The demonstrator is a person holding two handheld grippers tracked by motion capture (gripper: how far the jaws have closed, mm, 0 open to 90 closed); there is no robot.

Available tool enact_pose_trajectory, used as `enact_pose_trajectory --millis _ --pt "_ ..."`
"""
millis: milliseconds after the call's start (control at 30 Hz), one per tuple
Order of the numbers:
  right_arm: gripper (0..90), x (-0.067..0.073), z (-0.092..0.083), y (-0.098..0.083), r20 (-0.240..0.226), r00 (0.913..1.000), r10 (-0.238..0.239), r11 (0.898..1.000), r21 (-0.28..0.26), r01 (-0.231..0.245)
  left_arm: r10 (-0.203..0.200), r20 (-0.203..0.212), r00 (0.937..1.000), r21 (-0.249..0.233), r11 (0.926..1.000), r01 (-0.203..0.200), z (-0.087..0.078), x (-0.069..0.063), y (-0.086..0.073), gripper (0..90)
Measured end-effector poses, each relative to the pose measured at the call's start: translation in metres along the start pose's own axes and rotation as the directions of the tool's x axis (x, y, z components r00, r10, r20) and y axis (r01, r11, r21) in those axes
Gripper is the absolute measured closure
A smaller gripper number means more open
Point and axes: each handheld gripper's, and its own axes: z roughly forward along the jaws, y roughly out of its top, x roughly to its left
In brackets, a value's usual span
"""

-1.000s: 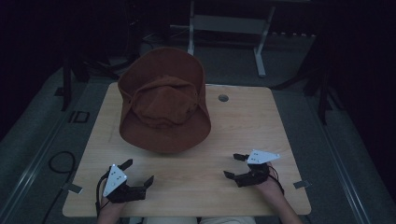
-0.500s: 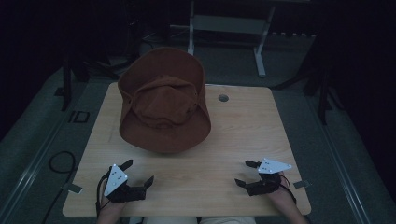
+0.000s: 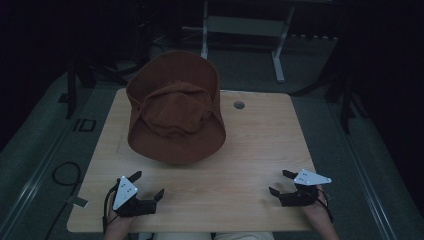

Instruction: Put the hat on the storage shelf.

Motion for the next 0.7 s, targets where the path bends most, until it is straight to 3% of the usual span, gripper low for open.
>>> enact_pose_trajectory --millis 167,700 --pt "12.4 -0.0069 -0.0009 -0.0026 0.020 0.9991 0.039 0.999 -0.007 -0.039 0.014 -0.024 0.9996 0.013 0.9998 -0.013 0.0008 0.0002 -0.0008 2.4" --pt "12.7 -0.0102 0.0007 -0.0032 0.023 0.9993 0.030 1.000 0.002 -0.030 0.003 -0.024 0.9997 0.019 0.9998 -0.002 0.0011 0.0007 -0.0013 2.4"
